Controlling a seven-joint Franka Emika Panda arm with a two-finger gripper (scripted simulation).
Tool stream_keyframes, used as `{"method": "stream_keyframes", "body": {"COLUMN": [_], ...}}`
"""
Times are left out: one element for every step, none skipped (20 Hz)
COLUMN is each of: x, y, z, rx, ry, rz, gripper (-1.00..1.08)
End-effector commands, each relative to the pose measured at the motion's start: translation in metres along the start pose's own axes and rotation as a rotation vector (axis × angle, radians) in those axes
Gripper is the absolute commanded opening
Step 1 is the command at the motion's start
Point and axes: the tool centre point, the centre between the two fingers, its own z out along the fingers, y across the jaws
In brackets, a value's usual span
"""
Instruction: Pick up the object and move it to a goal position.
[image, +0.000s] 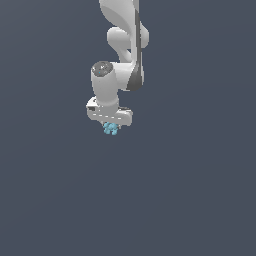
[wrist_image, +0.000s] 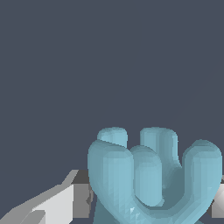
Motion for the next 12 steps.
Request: {"method": "stream_keyframes", "body": {"x": [-0.004, -0.005, -0.006, -0.007, -0.008, -0.008, -0.009, -0.009, -0.009, -0.009, -0.01, -0.01], "y": [0.01, 0.013, 0.017, 0.019, 0.022, 0.024, 0.026, 0.028, 0.029, 0.03, 0.031, 0.031], "z": [-0.015, -0.02, -0.025, -0.029, -0.033, -0.036, -0.039, -0.041, -0.043, -0.044, -0.045, -0.045], "rx": [0.0, 0.0, 0.0, 0.0, 0.0, 0.0, 0.0, 0.0, 0.0, 0.0, 0.0, 0.0], "ry": [0.0, 0.0, 0.0, 0.0, 0.0, 0.0, -0.001, -0.001, -0.001, -0.001, -0.001, -0.001], "rz": [0.0, 0.0, 0.0, 0.0, 0.0, 0.0, 0.0, 0.0, 0.0, 0.0, 0.0, 0.0], "gripper": [-1.0, -1.0, -1.0, -1.0, -1.0, -1.0, -1.0, -1.0, -1.0, -1.0, -1.0, -1.0]}}
